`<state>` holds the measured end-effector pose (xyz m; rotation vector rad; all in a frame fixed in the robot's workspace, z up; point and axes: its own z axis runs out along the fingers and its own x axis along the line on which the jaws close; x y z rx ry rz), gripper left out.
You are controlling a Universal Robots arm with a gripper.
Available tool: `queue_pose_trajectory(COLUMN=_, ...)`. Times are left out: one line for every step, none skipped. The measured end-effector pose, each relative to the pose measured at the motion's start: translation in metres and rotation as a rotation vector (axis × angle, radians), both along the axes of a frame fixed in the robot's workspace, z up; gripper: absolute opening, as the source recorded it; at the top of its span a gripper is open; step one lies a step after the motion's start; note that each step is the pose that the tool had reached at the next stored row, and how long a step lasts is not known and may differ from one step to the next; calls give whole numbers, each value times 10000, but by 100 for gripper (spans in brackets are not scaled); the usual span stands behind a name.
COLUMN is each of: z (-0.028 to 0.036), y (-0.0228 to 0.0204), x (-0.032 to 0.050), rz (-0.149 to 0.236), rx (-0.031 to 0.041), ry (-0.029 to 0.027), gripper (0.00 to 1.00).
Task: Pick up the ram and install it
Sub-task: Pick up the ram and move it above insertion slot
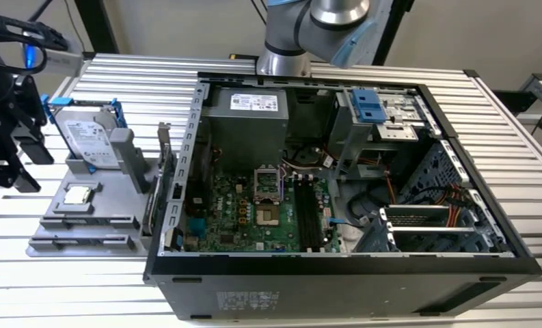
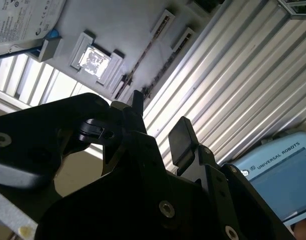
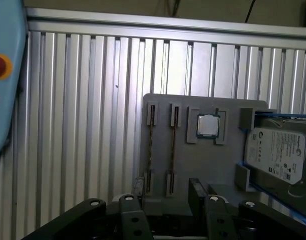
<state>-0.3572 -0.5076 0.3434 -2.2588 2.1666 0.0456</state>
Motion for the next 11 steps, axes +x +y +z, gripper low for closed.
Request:
queue_pose_trajectory(z=-4, y=0, x=0, rz=-3, rx=1, ry=0, gripper=100)
queue_pose_trajectory(z=-7, y=0, x=0, rz=-6, rx=0, ry=1, gripper=100)
queue_pose_trajectory(z=-9, y=0, x=0, rz=-9, rx=0, ry=1, gripper=100)
queue_pose_trajectory(z=-12, y=0, x=0, rz=-10, rx=1, ry=0, gripper=100)
queue_pose_trajectory(z=-15, y=0, x=0, rz=-10, rx=1, ry=0, gripper=100)
queue_pose_trajectory(z=-17, y=0, x=0, rz=-11, rx=1, ry=0, gripper=100)
queue_pose_trajectory(z=-18, y=0, x=0, rz=-11, rx=0, ry=0, gripper=100)
queue_pose_trajectory(z=-30, y=0, x=0, rz=-11, rx=1, ry=1, gripper=100)
queue_pose_trajectory(z=-44, y=0, x=0, rz=-11, rx=1, ry=1, gripper=100)
queue_pose_trajectory(z=-45, y=0, x=0, rz=-11, rx=1, ry=1, gripper=100)
queue_pose_trajectory(z=-47, y=0, x=0, rz=-11, rx=0, ry=1, gripper=100)
